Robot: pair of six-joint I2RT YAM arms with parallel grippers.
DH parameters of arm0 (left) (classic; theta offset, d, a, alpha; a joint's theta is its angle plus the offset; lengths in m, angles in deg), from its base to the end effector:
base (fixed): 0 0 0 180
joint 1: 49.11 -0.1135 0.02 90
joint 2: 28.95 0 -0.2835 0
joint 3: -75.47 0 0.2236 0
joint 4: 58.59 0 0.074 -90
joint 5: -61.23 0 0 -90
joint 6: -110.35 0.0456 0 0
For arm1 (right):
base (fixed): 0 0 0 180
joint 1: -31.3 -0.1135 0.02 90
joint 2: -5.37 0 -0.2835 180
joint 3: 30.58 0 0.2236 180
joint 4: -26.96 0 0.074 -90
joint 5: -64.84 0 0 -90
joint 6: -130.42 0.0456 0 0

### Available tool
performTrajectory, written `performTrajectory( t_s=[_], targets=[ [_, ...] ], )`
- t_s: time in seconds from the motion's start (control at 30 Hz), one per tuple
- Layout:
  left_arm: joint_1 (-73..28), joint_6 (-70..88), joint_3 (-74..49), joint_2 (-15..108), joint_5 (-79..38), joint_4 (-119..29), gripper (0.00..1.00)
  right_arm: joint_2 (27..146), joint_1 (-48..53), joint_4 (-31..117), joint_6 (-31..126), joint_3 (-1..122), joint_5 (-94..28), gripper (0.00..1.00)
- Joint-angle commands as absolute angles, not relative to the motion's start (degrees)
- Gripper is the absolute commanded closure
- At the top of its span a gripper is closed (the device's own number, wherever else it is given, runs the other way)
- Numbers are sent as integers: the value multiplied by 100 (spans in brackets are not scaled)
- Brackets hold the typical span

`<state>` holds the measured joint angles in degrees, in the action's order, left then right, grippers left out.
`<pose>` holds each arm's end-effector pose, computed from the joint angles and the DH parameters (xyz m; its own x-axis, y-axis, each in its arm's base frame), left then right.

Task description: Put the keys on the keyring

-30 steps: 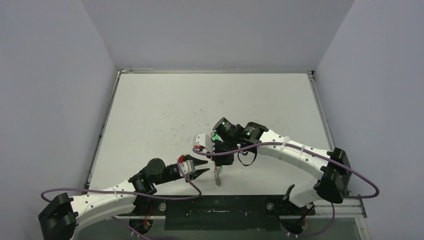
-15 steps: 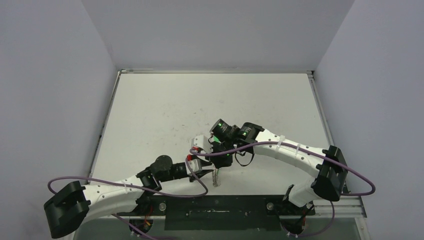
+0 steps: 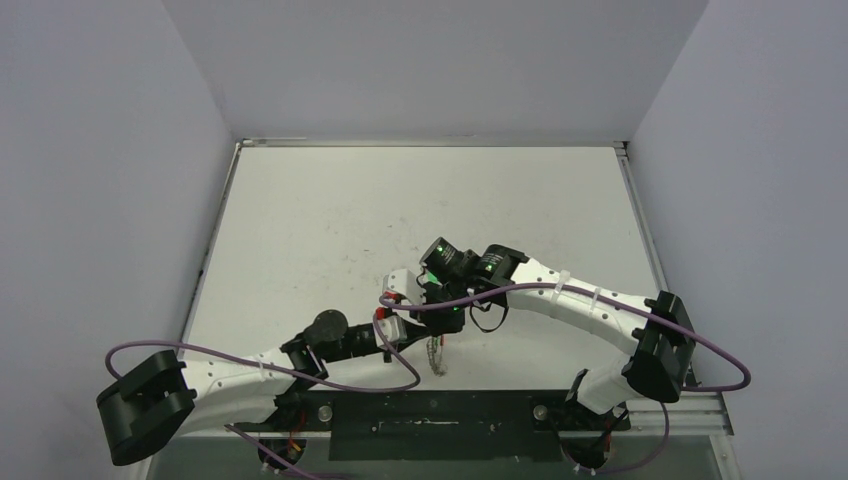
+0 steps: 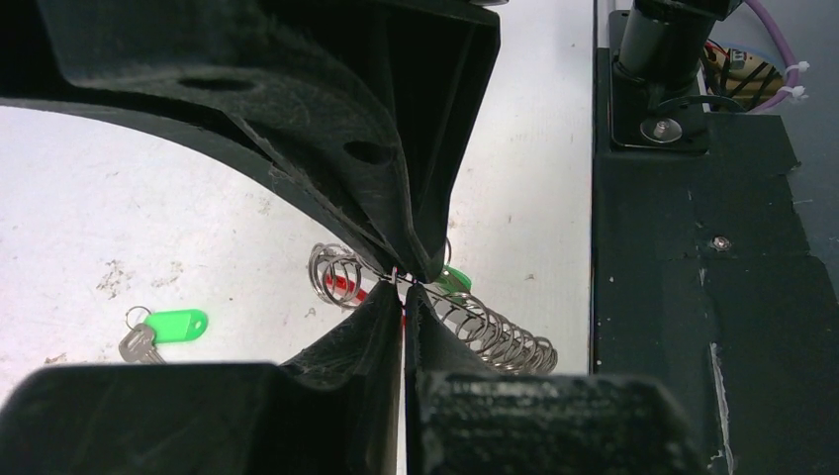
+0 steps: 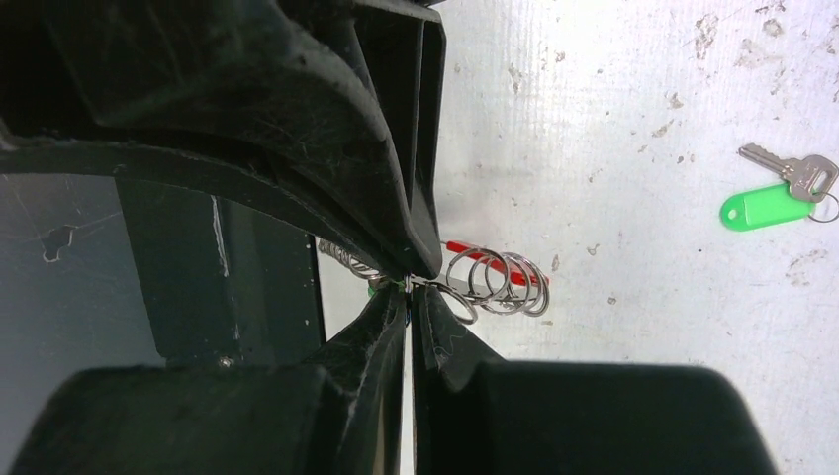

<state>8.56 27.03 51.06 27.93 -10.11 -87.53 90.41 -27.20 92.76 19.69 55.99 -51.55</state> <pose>0.0790 -0.1521 0.2237 0.0803 0.0792 -0.9936 0.9686 0.2292 0.0965 0.1232 0.2398 0.2984 -0.1342 -0.8258 -0.5478 -0.9752 0.0120 0.2208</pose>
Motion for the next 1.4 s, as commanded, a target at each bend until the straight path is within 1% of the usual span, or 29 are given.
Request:
performTrajectory(
  t_s=[0.0, 0.2, 0.23, 0.33, 0.4, 0.53, 0.63, 0.8, 1.0, 1.27, 1.37],
  targets=[
    [871, 2555, 4865, 2816, -953, -9260, 100, 8905, -2768, 9051, 1932, 5624, -5288, 100],
    [864, 2520, 4915, 2736, -1024, -9265, 100, 8830, -2765, 8882, 1858, 5497, -5187, 100],
    [869, 2489, 4925, 2688, -1035, -9266, 100, 8787, -2763, 8827, 1854, 5464, -5149, 96],
    [870, 2442, 4997, 2602, -1109, -9304, 100, 8511, -2695, 8448, 1866, 5217, -5177, 73],
    [865, 2417, 5064, 2543, -1199, -9378, 100, 8247, -2595, 8121, 1854, 4972, -5322, 63],
    [872, 2346, 5206, 2462, -1277, -9641, 100, 7544, -2282, 7368, 1830, 4392, -5886, 54],
    [873, 2343, 5289, 2444, -1283, -9847, 100, 6999, -1944, 6746, 1859, 3813, -6341, 51],
    [872, 2368, 5305, 2429, -1154, -10063, 100, 6249, -1652, 5803, 1858, 3113, -6786, 50],
    [877, 2396, 5339, 2423, -1009, -10358, 100, 6052, -1625, 5238, 1862, 2736, -7166, 53],
    [877, 2378, 5364, 2356, -996, -10367, 100, 6134, -1625, 4845, 1984, 2578, -7454, 70],
    [878, 2394, 5372, 2327, -1020, -10374, 100, 6213, -1625, 4824, 1977, 2542, -7426, 72]
  ],
)
